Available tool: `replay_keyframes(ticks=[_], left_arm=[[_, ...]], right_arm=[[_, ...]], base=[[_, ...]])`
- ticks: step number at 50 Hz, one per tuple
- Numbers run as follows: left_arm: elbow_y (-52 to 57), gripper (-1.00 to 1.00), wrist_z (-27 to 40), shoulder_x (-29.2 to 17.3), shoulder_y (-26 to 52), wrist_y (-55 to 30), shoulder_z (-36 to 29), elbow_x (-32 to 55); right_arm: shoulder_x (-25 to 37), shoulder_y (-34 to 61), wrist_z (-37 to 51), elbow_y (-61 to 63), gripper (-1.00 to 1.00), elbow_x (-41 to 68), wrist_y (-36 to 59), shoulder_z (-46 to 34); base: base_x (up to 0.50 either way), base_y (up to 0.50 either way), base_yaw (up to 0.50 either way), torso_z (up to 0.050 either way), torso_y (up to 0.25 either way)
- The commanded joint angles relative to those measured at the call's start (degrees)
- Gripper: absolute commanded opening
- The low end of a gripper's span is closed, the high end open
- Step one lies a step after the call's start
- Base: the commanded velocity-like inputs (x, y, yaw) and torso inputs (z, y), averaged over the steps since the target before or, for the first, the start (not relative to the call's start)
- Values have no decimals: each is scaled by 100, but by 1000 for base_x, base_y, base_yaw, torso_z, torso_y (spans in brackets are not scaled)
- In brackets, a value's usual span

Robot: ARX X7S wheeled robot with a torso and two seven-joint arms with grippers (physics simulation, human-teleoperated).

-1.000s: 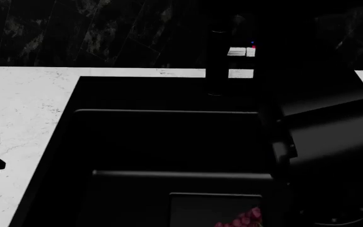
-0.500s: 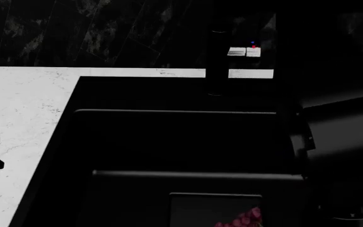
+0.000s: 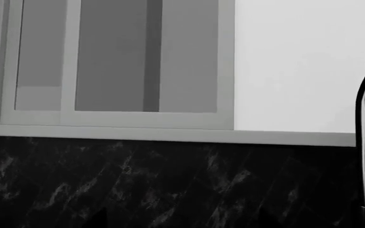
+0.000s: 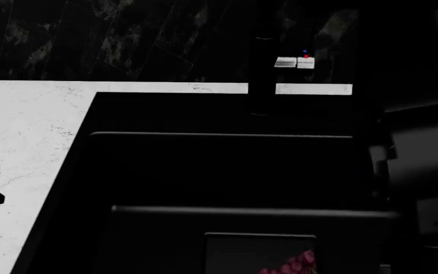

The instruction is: Turn the sink spout to the right.

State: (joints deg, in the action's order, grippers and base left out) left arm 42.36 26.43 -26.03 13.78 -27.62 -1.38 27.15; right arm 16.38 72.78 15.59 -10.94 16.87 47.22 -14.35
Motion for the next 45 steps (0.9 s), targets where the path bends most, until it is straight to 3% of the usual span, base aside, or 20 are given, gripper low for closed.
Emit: replay_keyframes(ticks=[1, 45], left_arm=[[-9, 100, 19, -13, 4, 3, -11, 4], [-34, 100, 61, -65, 20, -7, -49, 82]], right_arm=[[101, 150, -42, -260, 100, -72, -63, -47], [260, 1000, -408, -2244, 100, -510, -878, -462]], base=[[0, 0, 0, 0, 0], [0, 0, 0, 0, 0]])
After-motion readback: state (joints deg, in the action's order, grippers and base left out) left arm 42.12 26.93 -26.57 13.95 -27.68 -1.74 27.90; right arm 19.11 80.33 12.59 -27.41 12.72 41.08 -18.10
